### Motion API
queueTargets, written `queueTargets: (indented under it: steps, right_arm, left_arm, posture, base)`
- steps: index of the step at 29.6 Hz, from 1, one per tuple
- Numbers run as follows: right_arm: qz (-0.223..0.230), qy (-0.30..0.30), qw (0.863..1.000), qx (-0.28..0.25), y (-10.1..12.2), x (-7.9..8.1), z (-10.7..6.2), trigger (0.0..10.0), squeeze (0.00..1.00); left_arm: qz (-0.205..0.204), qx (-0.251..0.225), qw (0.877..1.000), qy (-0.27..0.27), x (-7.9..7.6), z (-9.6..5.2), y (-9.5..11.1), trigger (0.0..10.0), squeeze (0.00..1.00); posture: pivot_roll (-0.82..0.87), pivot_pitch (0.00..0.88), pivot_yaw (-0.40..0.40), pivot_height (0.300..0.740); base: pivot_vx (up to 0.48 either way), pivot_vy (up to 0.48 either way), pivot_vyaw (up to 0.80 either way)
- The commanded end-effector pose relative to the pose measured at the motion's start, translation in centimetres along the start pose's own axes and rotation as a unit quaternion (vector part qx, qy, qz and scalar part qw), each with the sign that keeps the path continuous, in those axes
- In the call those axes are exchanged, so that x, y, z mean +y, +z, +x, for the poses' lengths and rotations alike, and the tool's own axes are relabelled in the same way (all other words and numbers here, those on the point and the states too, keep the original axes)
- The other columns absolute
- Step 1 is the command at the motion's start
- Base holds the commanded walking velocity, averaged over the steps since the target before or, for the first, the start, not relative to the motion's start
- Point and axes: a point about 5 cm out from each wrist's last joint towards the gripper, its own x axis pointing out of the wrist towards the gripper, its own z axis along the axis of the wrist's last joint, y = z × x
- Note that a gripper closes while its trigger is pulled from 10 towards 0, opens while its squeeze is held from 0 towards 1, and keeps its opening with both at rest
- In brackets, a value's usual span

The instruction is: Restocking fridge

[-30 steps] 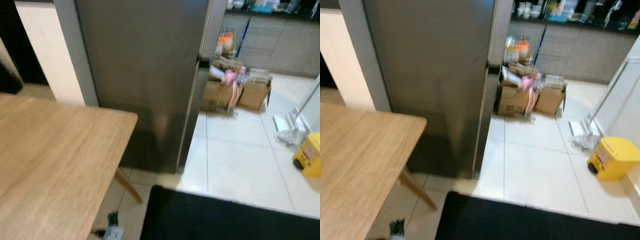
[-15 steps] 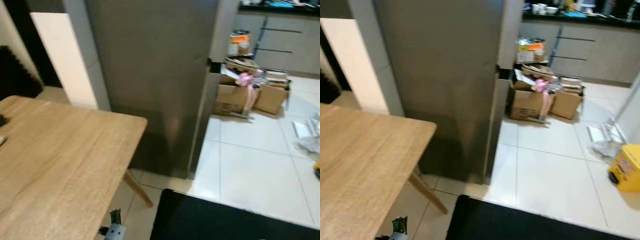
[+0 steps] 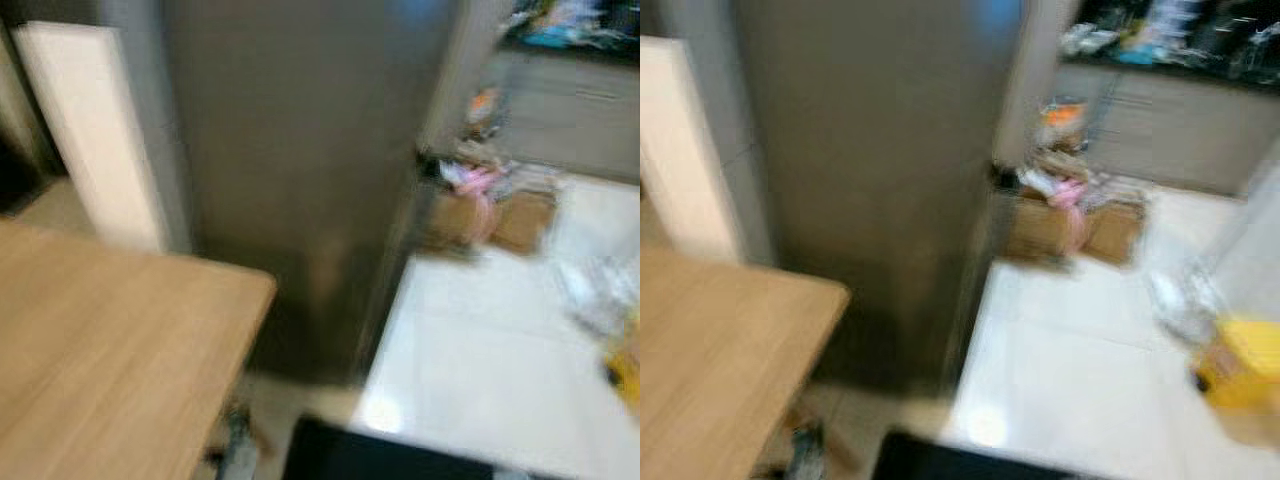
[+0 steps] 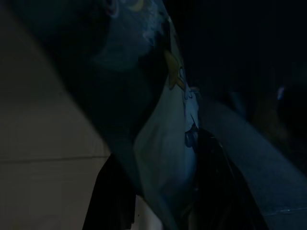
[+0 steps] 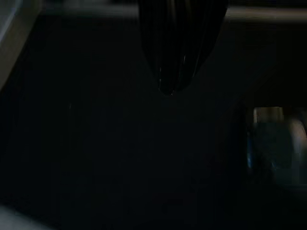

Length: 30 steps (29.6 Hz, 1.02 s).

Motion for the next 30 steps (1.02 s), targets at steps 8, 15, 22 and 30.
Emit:
queueTargets:
  steps: [8,15,22,30]
  right_arm:
    - [0.013,-0.006,1.000,-0.008,0.34,-0.58,-0.06,10.0,0.00]
    - [0.012,-0.006,1.000,-0.008,0.38,-0.51,-0.05,10.0,0.00]
    - [0.013,-0.005,1.000,-0.008,0.38,-0.44,-0.04,10.0,0.00]
    - [0.015,-0.009,1.000,-0.016,0.64,-0.53,-0.05,10.0,0.00]
  left_arm:
    - [-0.003,0.011,1.000,0.009,0.51,-0.13,-0.64,10.0,0.00]
    - [-0.004,0.013,1.000,0.013,0.58,-0.13,-0.62,10.0,0.00]
    - [-0.006,0.010,1.000,0.009,0.55,-0.12,-0.51,10.0,0.00]
    - [-0.008,0.013,1.000,0.005,0.47,-0.11,-0.58,10.0,0.00]
  posture:
    - [-0.07,0.000,-0.012,0.740]
    - [-0.08,0.000,-0.011,0.740]
    - [-0.08,0.000,-0.009,0.740]
    - [-0.08,0.000,-0.007,0.740]
  base:
    - [0.239,0.000,0.00]
    - [0.000,0.000,0.00]
    - [0.000,0.000,0.00]
    - [0.000,-0.354,0.00]
